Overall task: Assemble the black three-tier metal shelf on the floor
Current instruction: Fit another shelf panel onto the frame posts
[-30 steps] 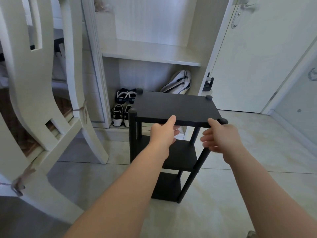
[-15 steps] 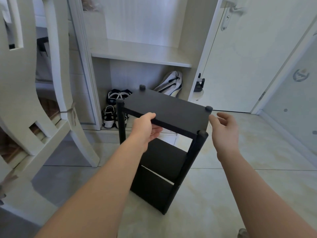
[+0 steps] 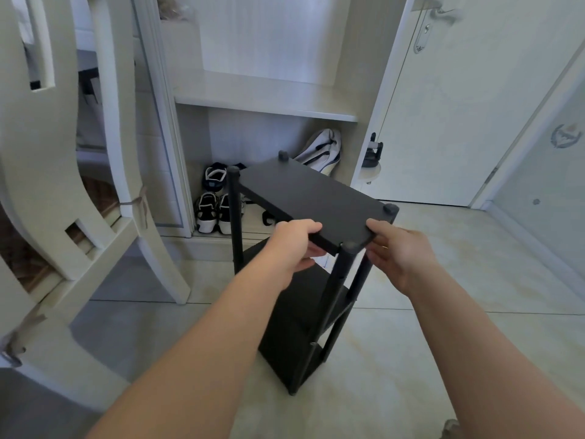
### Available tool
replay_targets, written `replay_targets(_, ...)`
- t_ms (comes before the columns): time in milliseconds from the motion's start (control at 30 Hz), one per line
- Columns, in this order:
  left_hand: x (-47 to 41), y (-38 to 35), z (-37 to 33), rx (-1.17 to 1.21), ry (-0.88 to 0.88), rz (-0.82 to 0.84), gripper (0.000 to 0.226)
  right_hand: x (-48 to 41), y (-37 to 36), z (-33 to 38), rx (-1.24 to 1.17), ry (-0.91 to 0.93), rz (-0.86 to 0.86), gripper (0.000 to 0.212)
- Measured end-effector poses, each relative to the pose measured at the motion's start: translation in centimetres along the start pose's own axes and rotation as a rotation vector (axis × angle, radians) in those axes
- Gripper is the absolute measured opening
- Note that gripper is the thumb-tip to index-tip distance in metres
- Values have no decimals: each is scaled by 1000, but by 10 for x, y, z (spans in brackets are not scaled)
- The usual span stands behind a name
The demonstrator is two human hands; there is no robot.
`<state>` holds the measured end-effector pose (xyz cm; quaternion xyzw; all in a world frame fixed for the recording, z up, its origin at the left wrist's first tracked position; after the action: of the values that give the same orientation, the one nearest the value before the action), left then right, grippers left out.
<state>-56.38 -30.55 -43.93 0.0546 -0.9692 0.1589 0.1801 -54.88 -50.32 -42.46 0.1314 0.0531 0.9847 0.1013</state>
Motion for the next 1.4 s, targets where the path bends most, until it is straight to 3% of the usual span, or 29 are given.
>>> replay_targets(67,-3,13,-7,9,-50,-40,24,5,3,3,203,59,-71,29)
replay_targets(167,-4,23,-8,58,-124,-126,22,5,18,15,413,231,-310,37)
replay_targets(267,0,12,5,33,-105,-74,29,-2,11,11,270,184,-173,44)
replay_targets(367,0,13,6,71,-73,-63,22,-10,-3,0,205,163,-15,32)
replay_targets(500,-1,33,-5,42,-55,-65,21,-11,-7,-1,190,165,-19,40)
replay_targets(667,-2,50,-13,45,-18,-99,24,-10,-14,0,188,143,74,29)
replay_targets(867,-3,50,-12,103,9,-101,32,-16,-12,-3,111,48,140,30)
replay_targets(1400,-13,53,-6,172,35,-154,35,-18,-14,-10,41,-41,73,20)
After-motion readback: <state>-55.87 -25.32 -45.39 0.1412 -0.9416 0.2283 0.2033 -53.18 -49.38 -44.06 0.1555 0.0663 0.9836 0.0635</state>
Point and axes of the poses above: each hand's wrist, its own x-axis away from the middle knuckle, its own y-axis out of the back of the hand, z = x × y, the point moved 6 cm from there along -x, towards the middle knuckle, and after that the axes turned 10 degrees about x, right-handed, at the moved point
